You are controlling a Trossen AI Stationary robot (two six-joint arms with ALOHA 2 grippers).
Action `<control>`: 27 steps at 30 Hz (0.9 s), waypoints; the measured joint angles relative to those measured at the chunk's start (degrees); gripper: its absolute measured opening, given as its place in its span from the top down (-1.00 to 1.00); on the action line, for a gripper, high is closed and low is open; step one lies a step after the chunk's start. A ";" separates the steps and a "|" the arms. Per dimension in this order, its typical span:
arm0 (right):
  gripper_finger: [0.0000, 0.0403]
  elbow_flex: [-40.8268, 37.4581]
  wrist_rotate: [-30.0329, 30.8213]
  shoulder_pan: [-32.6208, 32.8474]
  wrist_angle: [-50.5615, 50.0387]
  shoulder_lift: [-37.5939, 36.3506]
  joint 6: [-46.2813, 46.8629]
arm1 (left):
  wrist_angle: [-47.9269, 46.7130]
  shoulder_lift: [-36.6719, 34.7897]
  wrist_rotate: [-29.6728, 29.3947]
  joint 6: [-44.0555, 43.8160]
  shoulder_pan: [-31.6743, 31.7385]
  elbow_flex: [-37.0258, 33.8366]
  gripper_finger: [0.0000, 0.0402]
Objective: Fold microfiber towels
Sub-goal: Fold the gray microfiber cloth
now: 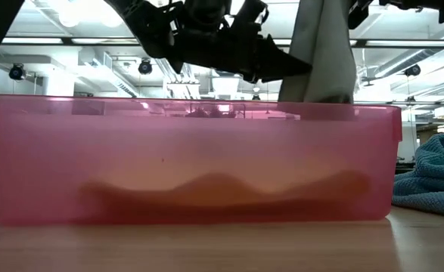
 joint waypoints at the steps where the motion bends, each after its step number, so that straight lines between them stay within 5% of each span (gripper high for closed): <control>1: 0.96 -0.60 0.00 0.00 1.61 -0.26 0.42 | 0.00 0.18 0.00 0.04 0.02 0.00 0.45; 14: 0.96 -2.45 -0.02 0.00 -2.54 -10.57 1.28 | -8.14 -3.10 -1.78 1.92 1.42 -0.13 0.97; 22: 0.96 -2.28 0.18 0.00 -5.13 -13.07 0.71 | -7.58 -9.90 -2.80 1.46 0.24 -0.33 1.00; 27: 0.96 -2.40 6.32 -0.02 -9.08 -12.72 -0.59 | -6.51 -15.12 -2.56 -0.37 -0.93 -0.31 1.00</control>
